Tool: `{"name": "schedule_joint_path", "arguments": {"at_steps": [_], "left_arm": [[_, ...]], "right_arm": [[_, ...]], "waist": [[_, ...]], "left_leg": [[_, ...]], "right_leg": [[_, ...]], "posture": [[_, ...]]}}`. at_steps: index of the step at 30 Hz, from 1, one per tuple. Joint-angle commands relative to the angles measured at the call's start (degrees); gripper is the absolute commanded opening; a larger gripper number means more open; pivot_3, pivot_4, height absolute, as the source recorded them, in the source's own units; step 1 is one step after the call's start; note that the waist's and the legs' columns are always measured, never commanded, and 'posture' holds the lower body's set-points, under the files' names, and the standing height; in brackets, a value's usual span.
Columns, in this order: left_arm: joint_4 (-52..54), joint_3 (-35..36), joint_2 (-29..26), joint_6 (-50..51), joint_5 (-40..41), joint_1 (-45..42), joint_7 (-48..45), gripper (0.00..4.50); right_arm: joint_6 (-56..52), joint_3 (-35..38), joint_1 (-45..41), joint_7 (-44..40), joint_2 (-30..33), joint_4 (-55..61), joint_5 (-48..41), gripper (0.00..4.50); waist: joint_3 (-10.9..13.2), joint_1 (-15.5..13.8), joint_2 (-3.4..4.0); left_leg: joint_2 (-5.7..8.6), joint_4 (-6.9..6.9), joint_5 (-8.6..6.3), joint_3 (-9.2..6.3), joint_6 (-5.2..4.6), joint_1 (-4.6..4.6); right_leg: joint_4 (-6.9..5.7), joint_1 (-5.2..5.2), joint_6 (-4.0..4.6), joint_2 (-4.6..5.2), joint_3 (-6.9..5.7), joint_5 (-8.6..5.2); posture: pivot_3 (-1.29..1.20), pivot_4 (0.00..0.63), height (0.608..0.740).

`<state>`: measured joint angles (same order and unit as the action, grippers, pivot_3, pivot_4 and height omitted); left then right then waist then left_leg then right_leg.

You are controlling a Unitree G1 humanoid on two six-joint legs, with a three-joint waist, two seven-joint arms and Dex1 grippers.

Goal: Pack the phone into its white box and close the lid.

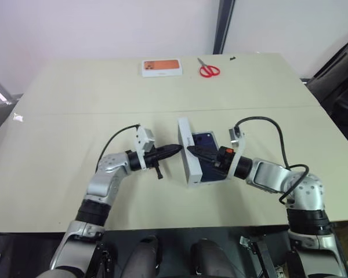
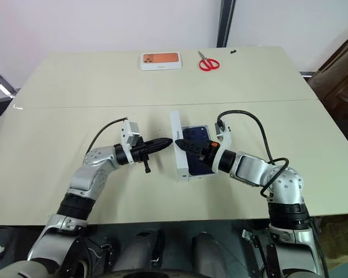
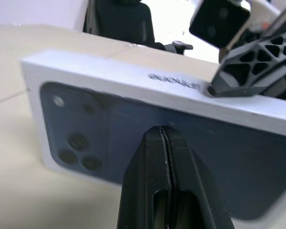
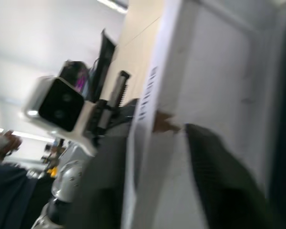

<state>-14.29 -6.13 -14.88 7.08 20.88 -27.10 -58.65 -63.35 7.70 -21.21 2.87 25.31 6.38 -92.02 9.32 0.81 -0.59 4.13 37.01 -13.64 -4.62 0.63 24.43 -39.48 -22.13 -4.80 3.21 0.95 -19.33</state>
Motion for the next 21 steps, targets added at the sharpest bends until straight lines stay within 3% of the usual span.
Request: {"name": "schedule_joint_path", "arguments": {"at_steps": [1, 6, 10, 12, 14, 18, 21], "left_arm": [[-2.32, -0.53, 0.95, -2.47, -1.68, -2.04, 0.44, 0.00], [-6.92, -1.37, 5.14, -2.99, -2.56, -5.36, 1.02, 0.00], [-10.64, -3.92, 8.89, -5.24, -4.91, -7.32, 0.24, 0.00], [-11.75, -4.25, 9.91, -5.37, -5.25, -8.31, 0.03, 0.00], [-12.11, -3.82, 9.81, -5.55, -5.33, -9.01, -0.14, 0.00], [-11.52, -1.76, 6.14, -3.62, -5.49, -9.12, 0.63, 0.00], [-8.02, -0.85, 1.79, -1.31, -4.98, -7.03, 0.20, 0.00]], "right_arm": [[0.16, 3.82, -0.89, -5.89, 4.51, 2.48, 0.79, 3.39], [6.97, 5.18, -4.67, -24.88, 18.65, -3.81, 18.66, 3.39], [16.98, -4.07, -4.85, -33.78, 24.65, -3.01, 38.37, 3.39], [23.82, -8.43, -4.67, -35.10, 24.64, -3.00, 48.25, 3.39], [26.44, -8.21, -5.54, -34.01, 22.19, -4.55, 51.74, 3.39], [35.45, -13.23, -3.34, -37.03, 22.87, -3.57, 64.74, 3.39], [38.16, -13.89, -1.96, -38.13, 21.51, -3.02, 68.73, 2.13]], "waist": [[0.00, -0.05, 0.00], [0.02, -0.27, -0.02], [0.02, -0.10, -0.03], [0.03, 0.15, -0.05], [0.04, 0.40, -0.05], [0.04, -0.04, -0.04], [0.04, -0.03, -0.05]], "left_leg": [[0.00, 0.01, 0.00, 0.00, 0.00, 0.00], [0.02, 0.10, -0.04, 0.00, -0.08, 0.02], [0.02, 0.10, -0.06, 0.00, -0.12, -0.01], [0.01, 0.08, -0.06, 0.01, -0.13, 0.00], [0.01, 0.08, -0.06, 0.05, -0.13, 0.00], [-0.01, 0.10, -0.04, 0.06, -0.10, 0.01], [0.00, 0.10, -0.04, 0.06, -0.10, 0.01]], "right_leg": [[0.00, 0.01, 0.00, 0.00, 0.00, 0.00], [0.09, 0.11, -0.09, 0.00, -0.04, 0.03], [0.19, 0.19, -0.13, -0.01, -0.07, 0.04], [0.21, 0.17, -0.15, -0.02, -0.06, 0.03], [0.17, 0.12, -0.15, -0.02, 0.00, 0.03], [0.07, 0.04, -0.15, -0.02, 0.04, 0.03], [0.13, 0.06, -0.15, -0.01, 0.04, 0.03]], "posture": [[0.00, 0.150, 0.740], [0.00, 0.150, 0.740], [0.00, 0.150, 0.740], [0.00, 0.150, 0.740], [0.00, 0.150, 0.740], [0.00, 0.150, 0.740], [0.00, 0.150, 0.740]]}}
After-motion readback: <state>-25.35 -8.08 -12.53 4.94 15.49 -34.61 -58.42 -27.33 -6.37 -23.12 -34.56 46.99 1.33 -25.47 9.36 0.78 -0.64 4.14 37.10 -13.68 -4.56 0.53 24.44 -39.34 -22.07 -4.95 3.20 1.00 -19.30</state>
